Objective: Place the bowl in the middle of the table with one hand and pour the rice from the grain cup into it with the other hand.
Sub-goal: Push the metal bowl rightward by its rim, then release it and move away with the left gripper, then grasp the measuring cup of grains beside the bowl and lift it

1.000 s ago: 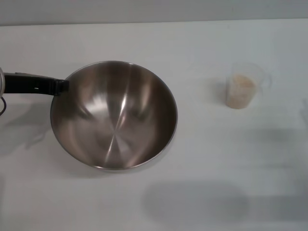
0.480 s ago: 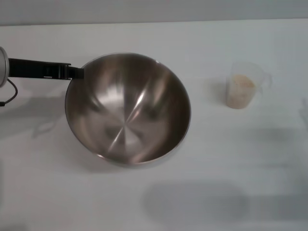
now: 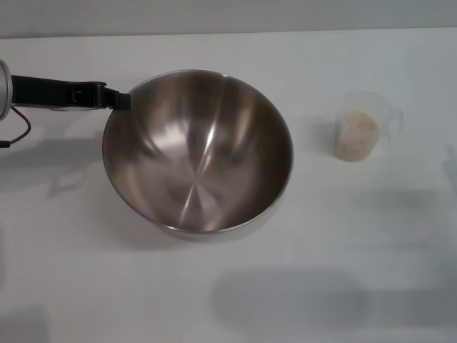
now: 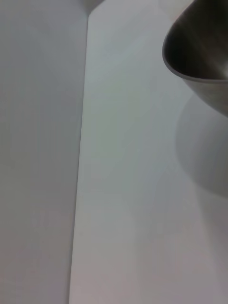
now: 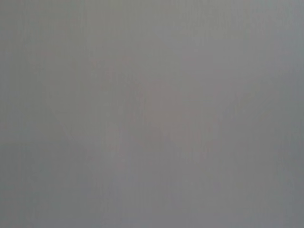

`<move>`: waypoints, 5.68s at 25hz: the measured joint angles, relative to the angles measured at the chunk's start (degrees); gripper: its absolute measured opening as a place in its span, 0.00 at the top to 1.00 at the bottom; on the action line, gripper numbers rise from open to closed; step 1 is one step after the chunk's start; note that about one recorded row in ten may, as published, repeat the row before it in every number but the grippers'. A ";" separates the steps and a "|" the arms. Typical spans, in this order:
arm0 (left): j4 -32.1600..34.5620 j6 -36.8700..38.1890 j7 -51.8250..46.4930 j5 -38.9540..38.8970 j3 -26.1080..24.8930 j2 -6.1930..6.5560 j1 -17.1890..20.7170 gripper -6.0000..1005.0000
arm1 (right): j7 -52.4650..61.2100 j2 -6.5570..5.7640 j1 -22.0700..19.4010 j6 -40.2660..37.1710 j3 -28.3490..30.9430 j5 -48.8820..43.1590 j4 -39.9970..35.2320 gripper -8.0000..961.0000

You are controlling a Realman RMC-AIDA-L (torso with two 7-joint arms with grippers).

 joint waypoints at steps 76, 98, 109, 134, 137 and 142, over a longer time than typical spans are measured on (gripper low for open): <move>-19.30 68.95 8.46 2.71 32.36 -1.89 18.29 0.20 | 0.04 -0.10 0.31 1.08 -0.08 0.11 0.01 0.14; 43.38 161.49 -29.60 23.27 56.97 -2.42 17.74 0.20 | -0.46 -0.14 1.34 9.51 -1.18 -0.01 -0.57 0.14; 43.68 162.72 -30.12 23.14 58.18 -2.56 19.20 0.20 | -0.53 -0.13 5.56 20.50 -5.25 -0.09 -0.83 0.14; 43.94 162.10 -30.36 23.23 59.46 -2.64 19.13 0.20 | -0.66 -0.19 10.53 28.80 -6.70 0.68 -1.98 0.14; 43.96 162.13 -30.55 23.23 59.58 -2.64 19.19 0.20 | -0.66 -0.21 10.97 28.83 -6.65 0.70 -2.26 0.14; 44.61 162.18 -32.25 23.23 59.57 -2.59 19.23 0.20 | -0.66 -0.16 11.49 28.83 -6.32 0.70 -2.55 0.14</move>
